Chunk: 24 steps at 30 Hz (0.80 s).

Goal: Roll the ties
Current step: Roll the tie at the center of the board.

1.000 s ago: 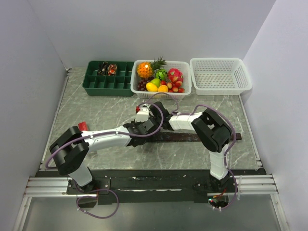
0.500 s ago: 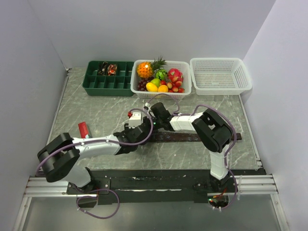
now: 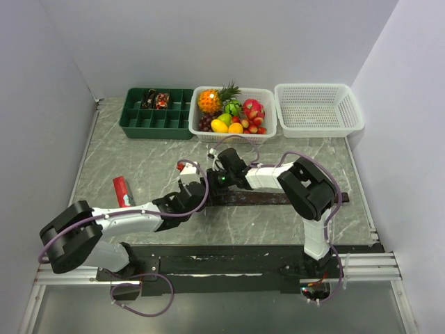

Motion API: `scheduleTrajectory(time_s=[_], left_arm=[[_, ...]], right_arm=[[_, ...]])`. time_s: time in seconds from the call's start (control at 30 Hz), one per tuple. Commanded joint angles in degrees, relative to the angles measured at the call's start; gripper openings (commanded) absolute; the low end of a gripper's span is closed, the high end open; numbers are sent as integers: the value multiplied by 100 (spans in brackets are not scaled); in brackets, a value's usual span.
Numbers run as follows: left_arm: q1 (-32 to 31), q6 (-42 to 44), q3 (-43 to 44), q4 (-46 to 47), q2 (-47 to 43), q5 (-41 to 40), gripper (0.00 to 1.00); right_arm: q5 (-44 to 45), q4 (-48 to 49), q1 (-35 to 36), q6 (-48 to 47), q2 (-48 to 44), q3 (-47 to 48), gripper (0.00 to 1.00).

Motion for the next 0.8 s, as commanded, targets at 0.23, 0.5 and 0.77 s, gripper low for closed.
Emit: scheduleTrajectory(time_s=[0.23,0.5,0.77], left_arm=[[411,-460,-840,1877,-329,1274,40],[639,-583,-1183,2247,-523,1406,35],[841,-873,-1561,2776,-760,1477,44]], right_arm=[[223,1,71,-20,-58,-19,13],[240,-157,63,-2,-234,77,13],[169,-340,71,25,-313,279,13]])
